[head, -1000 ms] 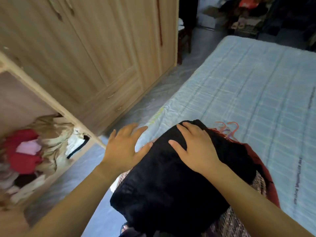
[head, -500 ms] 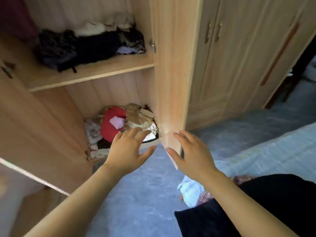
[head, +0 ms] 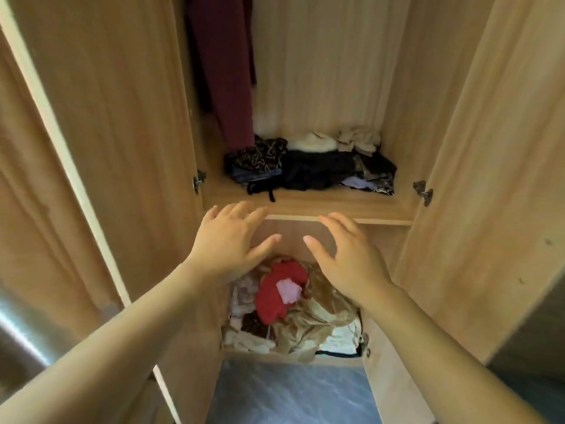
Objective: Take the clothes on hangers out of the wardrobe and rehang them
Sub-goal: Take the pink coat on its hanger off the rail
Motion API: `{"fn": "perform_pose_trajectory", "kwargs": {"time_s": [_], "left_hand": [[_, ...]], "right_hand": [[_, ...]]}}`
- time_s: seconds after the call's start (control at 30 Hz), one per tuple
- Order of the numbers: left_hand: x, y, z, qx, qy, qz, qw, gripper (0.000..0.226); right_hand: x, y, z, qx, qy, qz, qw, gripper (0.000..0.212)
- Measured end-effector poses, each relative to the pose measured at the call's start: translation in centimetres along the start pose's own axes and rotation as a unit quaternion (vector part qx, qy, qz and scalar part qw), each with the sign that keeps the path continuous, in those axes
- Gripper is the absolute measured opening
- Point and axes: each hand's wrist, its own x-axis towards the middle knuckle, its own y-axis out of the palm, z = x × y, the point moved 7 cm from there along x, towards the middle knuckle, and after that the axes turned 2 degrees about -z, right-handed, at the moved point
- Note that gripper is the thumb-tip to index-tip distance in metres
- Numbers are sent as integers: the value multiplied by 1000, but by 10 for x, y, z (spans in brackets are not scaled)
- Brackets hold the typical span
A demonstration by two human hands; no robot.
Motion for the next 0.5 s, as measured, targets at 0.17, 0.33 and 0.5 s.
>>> {"fn": "perform_pose_trajectory", "kwargs": {"time_s": [0.17, 0.33, 0.5], "left_hand": [[85, -24, 53, 29, -31, -82, 996, 66], [184, -40, 93, 83, -48, -134, 986, 64], [284, -62, 139, 147, -78, -153, 974, 59]], "right_hand": [[115, -7, 17, -9, -68, -61, 996, 58], [238, -19, 23, 6, -128, -84, 988, 58], [361, -36, 33, 62, -187, -117, 973, 56]]}}
